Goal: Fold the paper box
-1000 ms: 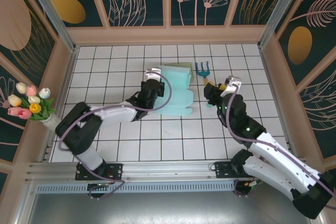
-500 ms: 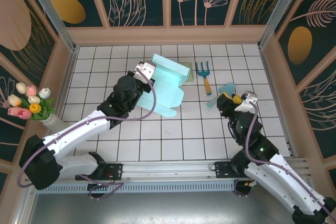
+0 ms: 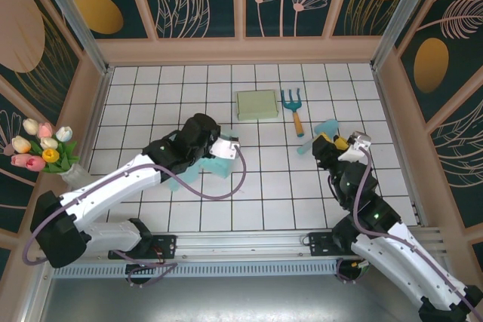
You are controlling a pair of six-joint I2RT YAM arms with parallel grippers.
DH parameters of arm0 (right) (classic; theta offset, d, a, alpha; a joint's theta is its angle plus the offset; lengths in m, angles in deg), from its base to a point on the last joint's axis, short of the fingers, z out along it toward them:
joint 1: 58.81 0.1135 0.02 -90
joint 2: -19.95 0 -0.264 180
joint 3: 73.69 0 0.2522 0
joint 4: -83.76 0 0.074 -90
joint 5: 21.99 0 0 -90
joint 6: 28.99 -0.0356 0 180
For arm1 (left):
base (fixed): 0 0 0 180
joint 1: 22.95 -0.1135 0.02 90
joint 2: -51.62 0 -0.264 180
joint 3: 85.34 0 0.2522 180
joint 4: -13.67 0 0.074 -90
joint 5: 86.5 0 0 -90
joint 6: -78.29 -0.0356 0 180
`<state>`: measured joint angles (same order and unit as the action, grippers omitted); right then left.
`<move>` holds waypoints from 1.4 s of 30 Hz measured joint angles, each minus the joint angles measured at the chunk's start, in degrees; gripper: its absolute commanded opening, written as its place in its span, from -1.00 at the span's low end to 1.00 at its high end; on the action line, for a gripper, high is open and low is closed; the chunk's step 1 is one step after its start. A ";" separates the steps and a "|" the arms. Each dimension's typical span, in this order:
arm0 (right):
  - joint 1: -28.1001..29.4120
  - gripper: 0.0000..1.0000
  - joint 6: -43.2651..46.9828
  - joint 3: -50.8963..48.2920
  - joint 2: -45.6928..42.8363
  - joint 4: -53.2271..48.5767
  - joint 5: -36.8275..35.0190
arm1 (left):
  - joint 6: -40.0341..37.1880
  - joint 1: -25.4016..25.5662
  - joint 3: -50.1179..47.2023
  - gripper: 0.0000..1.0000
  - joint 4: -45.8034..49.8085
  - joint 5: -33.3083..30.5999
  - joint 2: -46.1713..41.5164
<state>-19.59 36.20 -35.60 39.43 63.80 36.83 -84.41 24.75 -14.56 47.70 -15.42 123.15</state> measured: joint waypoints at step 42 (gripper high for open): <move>-0.87 0.11 0.00 -0.87 -0.87 0.15 1.27 | -21.53 8.90 21.03 -0.21 4.63 -7.43 40.98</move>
<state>-20.47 36.20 -36.47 38.56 63.96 38.09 -105.94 33.64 6.46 52.33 -22.85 164.13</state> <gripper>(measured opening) 0.555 0.393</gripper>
